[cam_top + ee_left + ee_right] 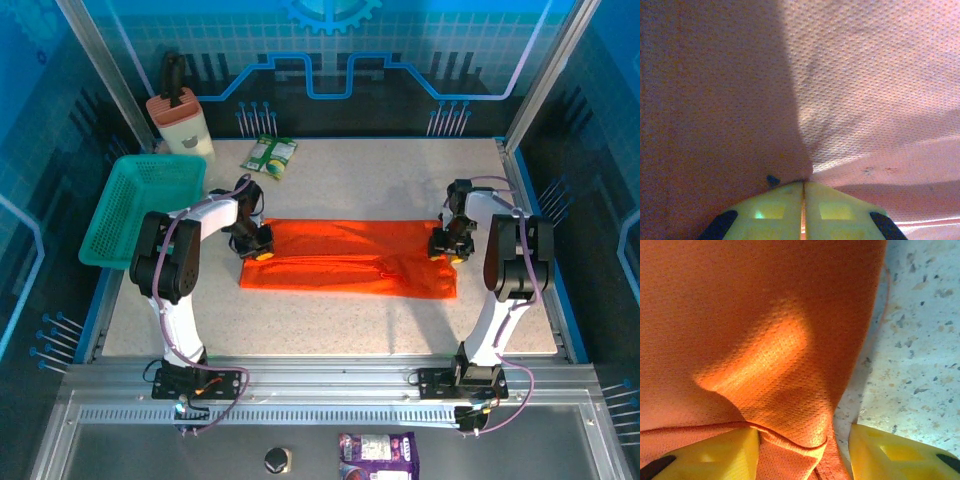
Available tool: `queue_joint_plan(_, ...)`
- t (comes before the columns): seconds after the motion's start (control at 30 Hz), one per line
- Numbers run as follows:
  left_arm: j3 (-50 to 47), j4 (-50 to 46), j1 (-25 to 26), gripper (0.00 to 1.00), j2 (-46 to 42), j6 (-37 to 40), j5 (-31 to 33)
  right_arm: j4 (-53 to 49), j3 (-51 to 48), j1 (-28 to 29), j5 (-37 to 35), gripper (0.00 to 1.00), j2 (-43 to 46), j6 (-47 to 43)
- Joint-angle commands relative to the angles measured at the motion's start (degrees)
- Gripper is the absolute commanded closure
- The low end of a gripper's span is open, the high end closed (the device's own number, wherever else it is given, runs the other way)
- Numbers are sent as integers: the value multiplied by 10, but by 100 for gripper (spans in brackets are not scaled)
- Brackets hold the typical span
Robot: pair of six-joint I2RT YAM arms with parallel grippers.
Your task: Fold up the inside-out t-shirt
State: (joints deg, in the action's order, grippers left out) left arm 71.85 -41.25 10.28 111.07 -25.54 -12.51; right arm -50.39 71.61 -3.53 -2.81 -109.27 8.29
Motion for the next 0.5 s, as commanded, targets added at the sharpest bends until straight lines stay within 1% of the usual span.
queue_joint_plan(0.0, 5, 0, -4, 90, 16, 2, -4, -18, -2, 13, 20, 54, -30, -2)
queue_joint_plan(0.1, 4, -1, -4, 90, 16, 2, -4, -16, -3, 23, -5, 60, -30, 7)
queue_joint_plan(0.3, 3, -1, -4, 90, 16, 2, -4, -15, -1, 27, -16, 72, -40, 22)
queue_joint_plan(0.33, 3, -1, -4, 90, 15, 2, -5, -15, 0, 28, -16, 76, -40, 23)
queue_joint_plan(0.4, 3, 0, -4, 89, 13, 1, -5, -15, 1, 28, -21, 86, -39, 25)
queue_joint_plan(0.47, 4, -1, -4, 89, 8, 0, -5, -21, 6, 27, -29, 93, -40, 26)
